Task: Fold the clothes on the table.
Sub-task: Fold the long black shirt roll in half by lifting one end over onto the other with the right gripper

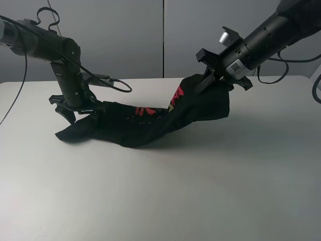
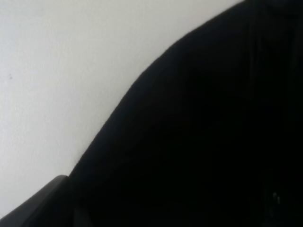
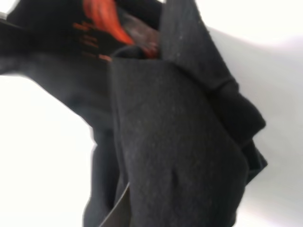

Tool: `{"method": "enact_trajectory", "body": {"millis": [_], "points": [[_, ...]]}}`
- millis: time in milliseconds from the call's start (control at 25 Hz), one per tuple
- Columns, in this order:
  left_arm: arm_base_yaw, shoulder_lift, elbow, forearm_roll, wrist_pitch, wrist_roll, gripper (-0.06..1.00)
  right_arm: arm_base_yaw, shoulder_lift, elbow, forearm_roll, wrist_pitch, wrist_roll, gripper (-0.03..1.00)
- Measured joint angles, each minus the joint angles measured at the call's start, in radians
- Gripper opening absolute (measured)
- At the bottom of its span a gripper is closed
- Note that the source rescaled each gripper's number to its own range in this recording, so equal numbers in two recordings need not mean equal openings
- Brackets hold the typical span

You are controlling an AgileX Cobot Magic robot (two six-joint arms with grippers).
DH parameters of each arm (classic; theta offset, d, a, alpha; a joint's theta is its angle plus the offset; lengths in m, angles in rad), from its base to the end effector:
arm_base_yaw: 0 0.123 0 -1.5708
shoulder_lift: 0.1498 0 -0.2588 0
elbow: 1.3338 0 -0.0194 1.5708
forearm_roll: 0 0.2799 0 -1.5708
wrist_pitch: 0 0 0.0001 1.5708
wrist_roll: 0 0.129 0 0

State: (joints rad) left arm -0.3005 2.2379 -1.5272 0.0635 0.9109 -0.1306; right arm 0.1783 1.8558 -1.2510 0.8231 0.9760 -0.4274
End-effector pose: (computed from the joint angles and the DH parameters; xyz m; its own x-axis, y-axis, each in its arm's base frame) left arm 0.4145 -0.1217 0.0237 -0.9774 0.2072 -0.0418 0.2053 0.9776 0.0465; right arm 0.3686 0.1461 0.1372 -0.9778 -0.0827 -0.1925 -0.1855 0.7684 0.6125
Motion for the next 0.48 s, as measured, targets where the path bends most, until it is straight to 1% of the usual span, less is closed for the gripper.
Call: {"method": "enact_trajectory", "body": {"millis": [40, 160, 280, 360, 480], "points": [[0.000, 0.000, 0.000, 0.000, 0.000, 0.000, 0.99, 0.000, 0.000, 0.000, 0.045, 0.000, -0.026, 0.15], [0.000, 0.000, 0.000, 0.000, 0.000, 0.000, 0.99, 0.003, 0.000, 0.000, 0.126, -0.012, -0.071, 0.15], [0.000, 0.000, 0.000, 0.000, 0.000, 0.000, 0.99, 0.031, 0.030, -0.002, 0.183, -0.020, -0.104, 0.15], [0.000, 0.000, 0.000, 0.000, 0.000, 0.000, 0.99, 0.057, 0.079, -0.002, 0.247, -0.030, -0.155, 0.15], [0.000, 0.000, 0.000, 0.000, 0.000, 0.000, 0.99, 0.083, 0.156, -0.002, 0.416, -0.033, -0.268, 0.15]]}}
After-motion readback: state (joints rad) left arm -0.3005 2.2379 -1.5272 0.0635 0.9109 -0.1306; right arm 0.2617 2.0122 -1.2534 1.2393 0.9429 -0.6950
